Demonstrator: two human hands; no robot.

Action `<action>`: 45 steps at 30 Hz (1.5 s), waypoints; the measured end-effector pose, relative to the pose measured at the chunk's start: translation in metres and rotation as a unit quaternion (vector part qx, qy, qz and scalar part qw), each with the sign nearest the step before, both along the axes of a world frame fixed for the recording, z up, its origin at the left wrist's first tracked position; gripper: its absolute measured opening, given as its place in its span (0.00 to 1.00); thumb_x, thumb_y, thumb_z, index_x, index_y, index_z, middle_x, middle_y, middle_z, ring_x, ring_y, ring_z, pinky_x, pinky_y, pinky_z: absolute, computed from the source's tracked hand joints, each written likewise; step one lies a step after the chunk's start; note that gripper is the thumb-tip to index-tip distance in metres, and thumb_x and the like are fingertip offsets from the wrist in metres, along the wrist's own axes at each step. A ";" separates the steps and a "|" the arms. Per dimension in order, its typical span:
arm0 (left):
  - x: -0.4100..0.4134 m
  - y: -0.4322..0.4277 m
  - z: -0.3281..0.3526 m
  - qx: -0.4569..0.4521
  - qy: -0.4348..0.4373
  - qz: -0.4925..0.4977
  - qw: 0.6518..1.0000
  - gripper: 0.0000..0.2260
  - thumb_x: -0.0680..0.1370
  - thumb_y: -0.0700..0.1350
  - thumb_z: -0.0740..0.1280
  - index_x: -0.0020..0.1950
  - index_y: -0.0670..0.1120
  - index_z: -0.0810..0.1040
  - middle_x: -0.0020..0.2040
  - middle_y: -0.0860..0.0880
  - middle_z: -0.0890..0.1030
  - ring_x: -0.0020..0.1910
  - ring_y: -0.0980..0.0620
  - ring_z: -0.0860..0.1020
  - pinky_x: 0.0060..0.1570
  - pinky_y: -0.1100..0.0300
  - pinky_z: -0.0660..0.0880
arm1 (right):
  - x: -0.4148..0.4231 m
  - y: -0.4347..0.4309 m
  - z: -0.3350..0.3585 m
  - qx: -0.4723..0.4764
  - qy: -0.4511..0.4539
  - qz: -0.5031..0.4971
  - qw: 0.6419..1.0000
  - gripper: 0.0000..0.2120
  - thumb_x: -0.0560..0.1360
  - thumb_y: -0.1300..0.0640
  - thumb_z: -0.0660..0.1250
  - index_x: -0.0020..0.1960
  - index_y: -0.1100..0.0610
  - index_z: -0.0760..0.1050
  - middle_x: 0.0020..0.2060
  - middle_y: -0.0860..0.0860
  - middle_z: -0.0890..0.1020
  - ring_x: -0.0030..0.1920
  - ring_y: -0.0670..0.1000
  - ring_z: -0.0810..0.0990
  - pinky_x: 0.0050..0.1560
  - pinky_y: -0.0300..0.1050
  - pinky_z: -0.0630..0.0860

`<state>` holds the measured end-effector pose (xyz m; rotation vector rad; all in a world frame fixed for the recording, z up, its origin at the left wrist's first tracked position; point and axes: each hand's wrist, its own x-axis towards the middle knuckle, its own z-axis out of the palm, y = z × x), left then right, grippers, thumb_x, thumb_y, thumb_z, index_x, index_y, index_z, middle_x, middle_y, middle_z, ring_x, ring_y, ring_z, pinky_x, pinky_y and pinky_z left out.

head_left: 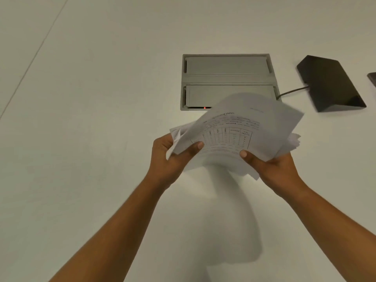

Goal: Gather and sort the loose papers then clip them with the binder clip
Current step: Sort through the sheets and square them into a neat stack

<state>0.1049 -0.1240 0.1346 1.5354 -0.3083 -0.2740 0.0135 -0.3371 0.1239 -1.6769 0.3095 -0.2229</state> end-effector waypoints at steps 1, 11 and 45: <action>-0.003 -0.002 -0.002 0.009 -0.002 -0.003 1.000 0.25 0.73 0.34 0.73 0.47 0.68 0.83 0.44 0.66 0.84 0.47 0.63 0.82 0.43 0.66 0.80 | 0.000 0.001 -0.001 0.001 -0.003 -0.004 1.000 0.19 0.70 0.58 0.73 0.58 0.44 0.76 0.52 0.41 0.83 0.55 0.42 0.81 0.48 0.35 0.79; 0.010 -0.002 0.002 -0.014 -0.036 0.020 0.999 0.18 0.67 0.57 0.77 0.55 0.67 0.80 0.53 0.62 0.83 0.56 0.48 0.81 0.52 0.50 0.82 | 0.005 -0.015 0.010 0.025 -0.057 0.009 0.998 0.17 0.67 0.52 0.76 0.52 0.36 0.80 0.49 0.42 0.85 0.54 0.49 0.83 0.51 0.47 0.81; 0.014 -0.017 -0.031 0.036 0.045 -0.016 0.998 0.22 0.73 0.42 0.75 0.52 0.71 0.79 0.51 0.60 0.85 0.54 0.55 0.82 0.51 0.51 0.83 | 0.008 -0.017 -0.040 -0.034 0.081 0.028 0.996 0.20 0.75 0.62 0.70 0.57 0.39 0.71 0.53 0.42 0.80 0.52 0.34 0.79 0.45 0.30 0.77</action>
